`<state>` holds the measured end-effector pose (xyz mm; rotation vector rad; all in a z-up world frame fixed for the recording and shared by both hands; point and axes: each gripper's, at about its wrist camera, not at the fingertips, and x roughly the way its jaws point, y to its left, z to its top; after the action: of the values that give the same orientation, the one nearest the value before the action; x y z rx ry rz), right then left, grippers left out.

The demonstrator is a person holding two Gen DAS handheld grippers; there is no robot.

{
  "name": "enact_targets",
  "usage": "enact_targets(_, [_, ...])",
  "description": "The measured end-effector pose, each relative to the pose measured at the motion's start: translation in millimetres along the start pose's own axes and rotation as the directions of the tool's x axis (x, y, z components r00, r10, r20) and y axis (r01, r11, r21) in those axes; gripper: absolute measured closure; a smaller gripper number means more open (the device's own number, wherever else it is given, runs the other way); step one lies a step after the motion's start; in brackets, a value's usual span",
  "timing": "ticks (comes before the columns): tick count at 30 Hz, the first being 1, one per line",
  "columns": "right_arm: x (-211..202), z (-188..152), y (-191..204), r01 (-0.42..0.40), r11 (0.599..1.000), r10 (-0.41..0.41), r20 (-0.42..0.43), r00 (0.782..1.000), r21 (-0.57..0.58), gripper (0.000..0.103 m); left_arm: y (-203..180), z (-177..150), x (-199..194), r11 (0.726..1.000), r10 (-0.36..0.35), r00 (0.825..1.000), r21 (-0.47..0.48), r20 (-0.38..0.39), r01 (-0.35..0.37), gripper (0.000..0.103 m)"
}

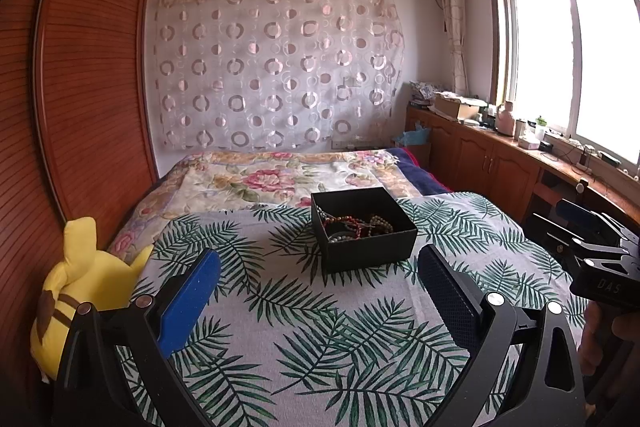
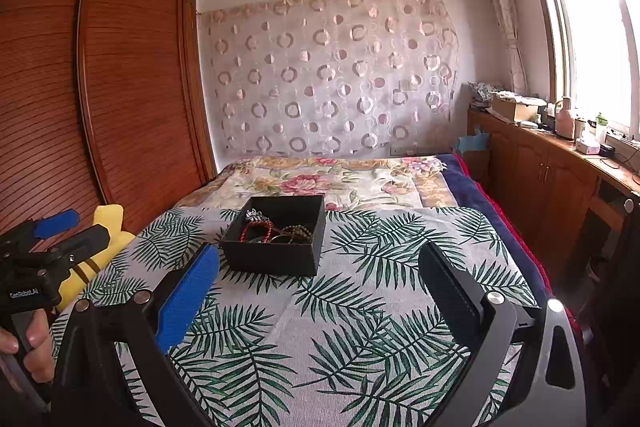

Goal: Organize jewelry

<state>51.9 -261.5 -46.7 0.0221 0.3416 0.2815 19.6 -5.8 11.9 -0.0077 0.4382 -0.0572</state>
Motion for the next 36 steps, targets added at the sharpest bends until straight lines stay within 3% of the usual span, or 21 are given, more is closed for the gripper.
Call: enact_targets(36, [0.7,-0.5,1.8,-0.002,1.000,0.002,-0.001,1.000,-0.002,0.003,-0.2,9.3,-7.2,1.000,0.004,1.000,-0.002,0.006,-0.004,0.008])
